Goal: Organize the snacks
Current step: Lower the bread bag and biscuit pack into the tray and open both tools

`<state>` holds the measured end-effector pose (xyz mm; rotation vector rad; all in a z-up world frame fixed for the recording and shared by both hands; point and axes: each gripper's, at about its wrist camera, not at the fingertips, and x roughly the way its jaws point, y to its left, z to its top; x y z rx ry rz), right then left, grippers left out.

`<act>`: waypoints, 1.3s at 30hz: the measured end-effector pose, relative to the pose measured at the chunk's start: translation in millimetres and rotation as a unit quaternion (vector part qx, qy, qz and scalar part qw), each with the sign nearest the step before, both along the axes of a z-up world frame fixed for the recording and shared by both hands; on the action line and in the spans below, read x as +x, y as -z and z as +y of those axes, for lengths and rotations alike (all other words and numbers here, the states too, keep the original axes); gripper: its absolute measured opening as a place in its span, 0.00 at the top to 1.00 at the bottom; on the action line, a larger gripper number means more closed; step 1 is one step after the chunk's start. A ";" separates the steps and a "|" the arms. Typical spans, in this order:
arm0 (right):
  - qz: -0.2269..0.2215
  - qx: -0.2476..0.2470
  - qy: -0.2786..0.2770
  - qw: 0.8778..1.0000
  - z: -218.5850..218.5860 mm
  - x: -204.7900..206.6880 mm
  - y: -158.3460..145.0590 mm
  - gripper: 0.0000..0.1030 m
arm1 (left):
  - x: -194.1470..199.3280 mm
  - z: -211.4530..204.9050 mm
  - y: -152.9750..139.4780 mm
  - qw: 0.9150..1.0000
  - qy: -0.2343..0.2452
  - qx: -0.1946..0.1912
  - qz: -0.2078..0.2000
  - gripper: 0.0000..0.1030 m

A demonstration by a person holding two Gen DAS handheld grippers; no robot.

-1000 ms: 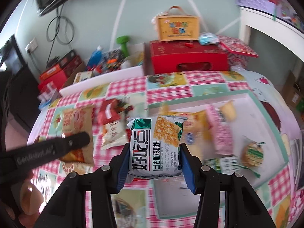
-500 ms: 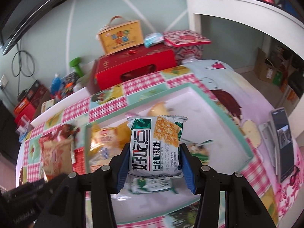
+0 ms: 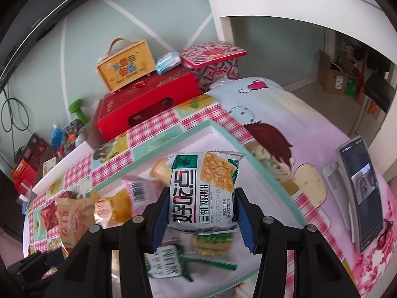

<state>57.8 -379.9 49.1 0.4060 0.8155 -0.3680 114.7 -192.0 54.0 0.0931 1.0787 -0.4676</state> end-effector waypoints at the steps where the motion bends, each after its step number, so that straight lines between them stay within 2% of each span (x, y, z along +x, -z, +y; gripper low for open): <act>1: 0.000 0.001 0.002 1.000 -3.0 0.1 1.1 0.49 | 4.8 -1.6 1.3 1.000 -0.003 0.001 0.001 0.64; 6: 0.003 0.014 0.004 1.000 -12.8 3.4 9.5 0.49 | 21.9 -13.6 7.5 1.000 -0.010 0.006 0.006 0.64; 19: 0.010 0.020 0.000 1.000 -17.6 11.3 23.3 0.49 | 33.1 -55.8 28.9 0.999 0.016 0.027 0.014 0.64; 33: 0.022 0.031 0.004 0.999 -22.3 15.7 33.0 0.49 | 45.2 -71.8 50.8 0.998 0.014 0.043 0.031 0.64; 39: 0.038 0.019 0.000 0.999 -18.8 19.5 37.3 0.48 | 46.4 -69.7 54.7 0.998 0.013 0.043 0.038 0.64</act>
